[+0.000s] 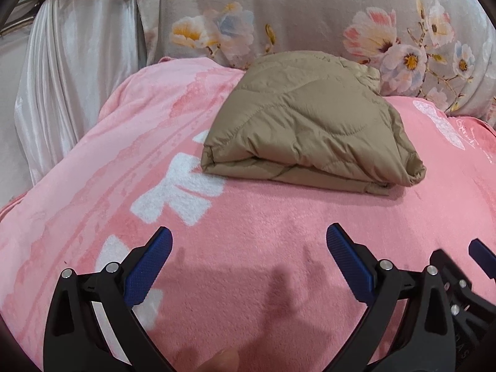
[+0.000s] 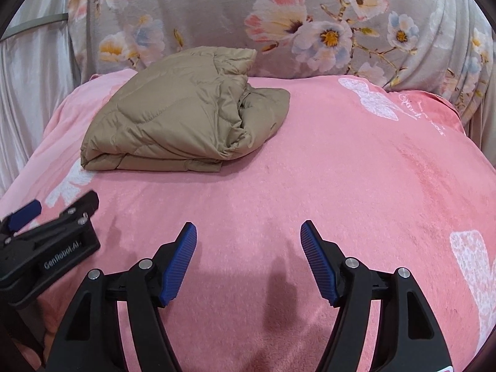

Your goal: Fold large clothes

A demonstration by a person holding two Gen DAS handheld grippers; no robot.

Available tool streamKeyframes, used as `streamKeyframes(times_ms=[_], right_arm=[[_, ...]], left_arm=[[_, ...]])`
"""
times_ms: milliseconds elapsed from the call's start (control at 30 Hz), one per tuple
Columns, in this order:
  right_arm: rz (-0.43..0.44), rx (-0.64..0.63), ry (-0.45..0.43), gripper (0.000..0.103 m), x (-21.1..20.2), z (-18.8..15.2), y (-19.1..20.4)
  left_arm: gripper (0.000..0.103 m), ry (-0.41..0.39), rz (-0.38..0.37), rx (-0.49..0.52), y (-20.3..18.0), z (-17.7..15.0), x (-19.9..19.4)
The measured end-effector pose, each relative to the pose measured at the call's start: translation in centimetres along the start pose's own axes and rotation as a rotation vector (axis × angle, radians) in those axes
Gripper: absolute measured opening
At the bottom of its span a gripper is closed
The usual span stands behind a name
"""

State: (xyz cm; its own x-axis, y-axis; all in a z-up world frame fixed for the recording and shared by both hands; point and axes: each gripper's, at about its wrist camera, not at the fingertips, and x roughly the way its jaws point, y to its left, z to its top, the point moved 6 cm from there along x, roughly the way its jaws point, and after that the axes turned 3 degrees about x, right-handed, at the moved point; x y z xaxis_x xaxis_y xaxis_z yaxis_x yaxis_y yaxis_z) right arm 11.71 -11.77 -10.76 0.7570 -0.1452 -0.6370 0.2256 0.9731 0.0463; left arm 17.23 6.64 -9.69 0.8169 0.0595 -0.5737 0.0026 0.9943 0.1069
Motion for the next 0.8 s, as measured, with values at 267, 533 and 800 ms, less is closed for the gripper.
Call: streamKeyframes(times_ms=[267, 533, 800], right_arm=[[0.034, 0.017, -0.006, 0.081, -0.35, -0.04, -0.41], [0.043, 0.034, 0.010, 0.090, -0.22, -0.11, -0.48], [0.019, 0.028, 0.005, 0.090, -0.40, -0.09, -0.35]], left_arm=[[0.097, 0.022, -0.004, 0.008, -0.21, -0.93, -0.52], [0.097, 0.017, 0.006, 0.015, -0.44, -0.95, -0.67], [0.097, 0.012, 0.009, 0.031, -0.45, -0.93, -0.62]])
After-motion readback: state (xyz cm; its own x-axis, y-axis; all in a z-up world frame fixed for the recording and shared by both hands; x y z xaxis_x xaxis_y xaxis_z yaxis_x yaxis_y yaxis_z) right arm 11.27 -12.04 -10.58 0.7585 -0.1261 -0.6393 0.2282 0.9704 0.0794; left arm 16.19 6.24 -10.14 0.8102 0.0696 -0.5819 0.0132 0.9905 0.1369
